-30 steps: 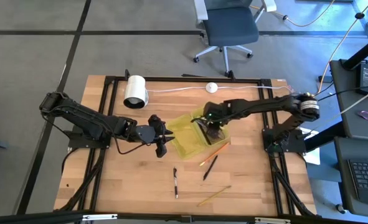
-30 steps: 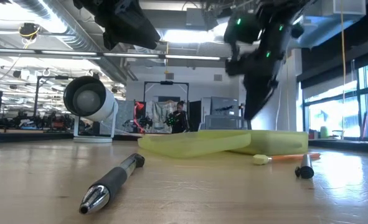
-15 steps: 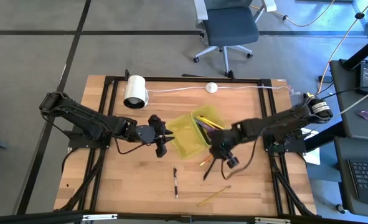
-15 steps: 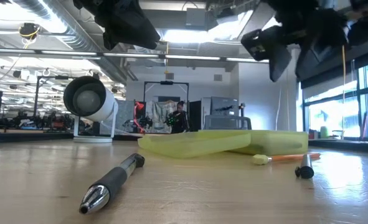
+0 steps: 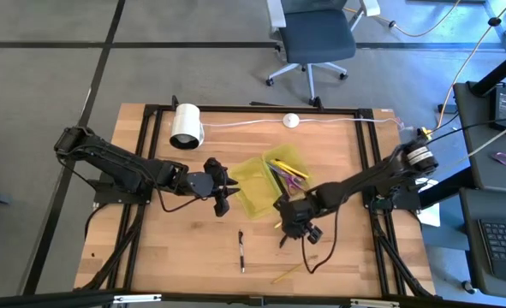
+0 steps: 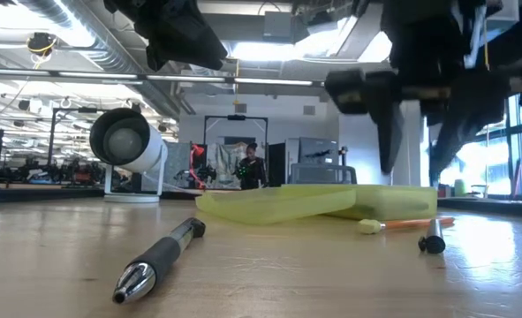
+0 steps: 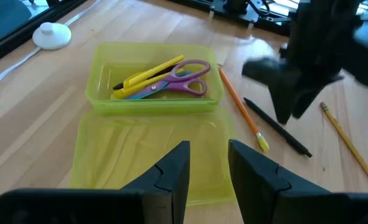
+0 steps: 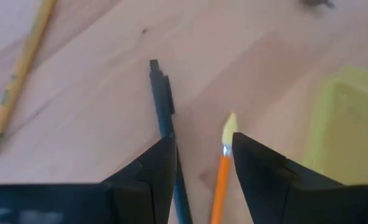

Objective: Pick & place school supplies into a supply box
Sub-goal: Put the right black pen into the yellow supply box

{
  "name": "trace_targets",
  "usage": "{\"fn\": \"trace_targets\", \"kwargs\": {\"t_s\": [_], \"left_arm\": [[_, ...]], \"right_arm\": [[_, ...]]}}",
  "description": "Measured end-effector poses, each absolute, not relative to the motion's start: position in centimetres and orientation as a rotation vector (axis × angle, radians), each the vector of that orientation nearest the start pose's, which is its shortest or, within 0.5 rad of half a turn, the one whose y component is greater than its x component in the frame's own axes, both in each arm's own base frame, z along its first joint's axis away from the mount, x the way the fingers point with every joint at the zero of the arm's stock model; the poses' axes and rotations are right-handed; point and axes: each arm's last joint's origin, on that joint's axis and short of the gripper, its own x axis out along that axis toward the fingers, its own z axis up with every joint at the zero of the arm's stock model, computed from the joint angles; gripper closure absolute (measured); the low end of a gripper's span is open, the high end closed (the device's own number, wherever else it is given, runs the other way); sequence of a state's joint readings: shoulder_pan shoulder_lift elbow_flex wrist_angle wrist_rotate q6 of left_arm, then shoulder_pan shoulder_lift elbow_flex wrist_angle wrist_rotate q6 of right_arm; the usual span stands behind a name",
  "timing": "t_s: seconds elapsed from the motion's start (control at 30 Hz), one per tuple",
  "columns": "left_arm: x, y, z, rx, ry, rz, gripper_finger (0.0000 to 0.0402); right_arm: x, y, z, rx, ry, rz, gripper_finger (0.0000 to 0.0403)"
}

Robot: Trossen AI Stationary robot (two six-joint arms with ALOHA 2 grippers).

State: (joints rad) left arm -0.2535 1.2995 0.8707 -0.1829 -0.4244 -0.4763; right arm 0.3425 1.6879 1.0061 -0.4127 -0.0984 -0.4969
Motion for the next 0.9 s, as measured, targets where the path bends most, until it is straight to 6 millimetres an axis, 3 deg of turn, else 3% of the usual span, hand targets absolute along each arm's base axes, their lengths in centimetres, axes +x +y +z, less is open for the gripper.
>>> {"fn": "trace_targets", "kwargs": {"t_s": [0.27, 0.9], "left_arm": [[26.8, -5.7, 25.6, -0.266, 0.522, 0.3, 0.0299], [26.8, -5.7, 25.7, -0.259, 0.522, 0.298, 0.0299]], "right_arm": [[31.4, 11.9, 14.4, -0.571, 0.962, 0.783, 0.0243], [31.7, 13.1, 12.1, -0.576, 0.952, 0.893, 0.0254]]}}
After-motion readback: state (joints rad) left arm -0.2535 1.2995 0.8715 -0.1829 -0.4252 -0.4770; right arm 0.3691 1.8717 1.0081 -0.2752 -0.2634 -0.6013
